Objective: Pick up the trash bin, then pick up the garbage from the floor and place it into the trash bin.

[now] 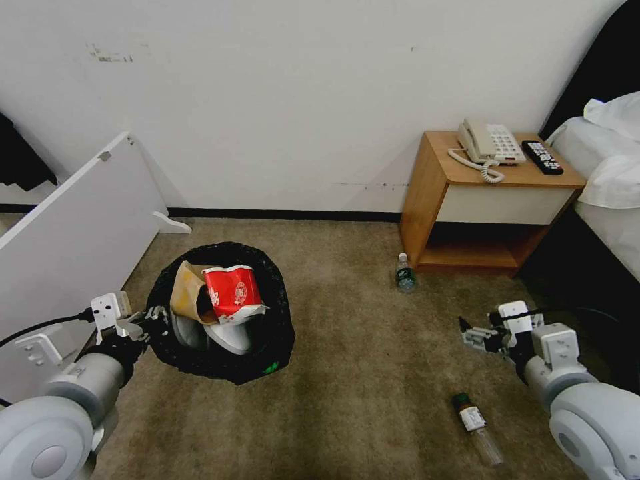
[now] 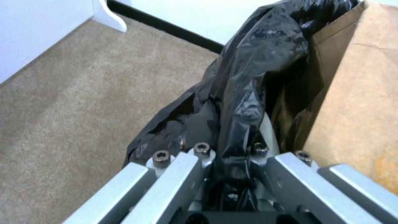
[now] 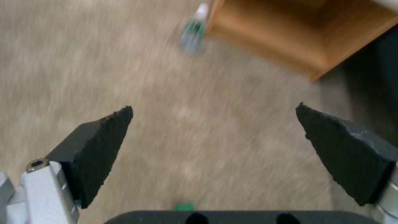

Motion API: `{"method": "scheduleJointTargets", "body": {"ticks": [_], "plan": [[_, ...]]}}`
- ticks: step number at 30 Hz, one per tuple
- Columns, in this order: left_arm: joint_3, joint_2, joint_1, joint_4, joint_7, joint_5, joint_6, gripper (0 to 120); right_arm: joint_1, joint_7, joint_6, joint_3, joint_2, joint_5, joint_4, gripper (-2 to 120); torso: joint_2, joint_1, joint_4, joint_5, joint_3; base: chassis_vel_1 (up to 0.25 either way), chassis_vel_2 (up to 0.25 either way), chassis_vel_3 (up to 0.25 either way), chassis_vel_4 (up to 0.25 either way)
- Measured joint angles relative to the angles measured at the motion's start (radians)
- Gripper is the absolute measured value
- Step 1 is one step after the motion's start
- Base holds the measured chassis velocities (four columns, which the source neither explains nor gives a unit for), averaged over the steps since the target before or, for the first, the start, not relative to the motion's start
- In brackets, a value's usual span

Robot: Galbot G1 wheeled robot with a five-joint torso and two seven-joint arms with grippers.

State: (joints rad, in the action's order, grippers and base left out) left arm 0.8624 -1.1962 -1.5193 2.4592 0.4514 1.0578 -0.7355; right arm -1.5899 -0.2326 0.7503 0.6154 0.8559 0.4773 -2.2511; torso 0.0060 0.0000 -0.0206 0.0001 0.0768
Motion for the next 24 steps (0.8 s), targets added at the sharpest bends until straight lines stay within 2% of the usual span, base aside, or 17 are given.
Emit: {"method": "scheduleJointTargets", "body": {"ticks": [9, 18, 24], "plan": [[0.003, 0.004, -0.001, -0.003, -0.001, 0.0, 0.0, 1, -0.008, 0.072, -0.008, -0.129, -0.006, -0.062, 0.169, 100, 0.0, 0.0, -0.0001, 0.0, 0.0, 0.0, 0.0, 0.0, 0.0], [0.003, 0.006, 0.002, -0.008, -0.002, 0.001, 0.0, 1, 0.002, 0.136, -0.012, -0.158, 0.002, -0.068, 0.289, 100, 0.0, 0.0, -0.0001, 0.0, 0.0, 0.0, 0.0, 0.0, 0.0], [0.001, 0.007, 0.003, -0.009, -0.002, 0.001, 0.0, 1, 0.006, 0.141, -0.013, -0.171, 0.004, -0.071, 0.33, 100, 0.0, 0.0, -0.0001, -0.0001, 0.0, 0.0, 0.0, 0.0, 0.0]]}}
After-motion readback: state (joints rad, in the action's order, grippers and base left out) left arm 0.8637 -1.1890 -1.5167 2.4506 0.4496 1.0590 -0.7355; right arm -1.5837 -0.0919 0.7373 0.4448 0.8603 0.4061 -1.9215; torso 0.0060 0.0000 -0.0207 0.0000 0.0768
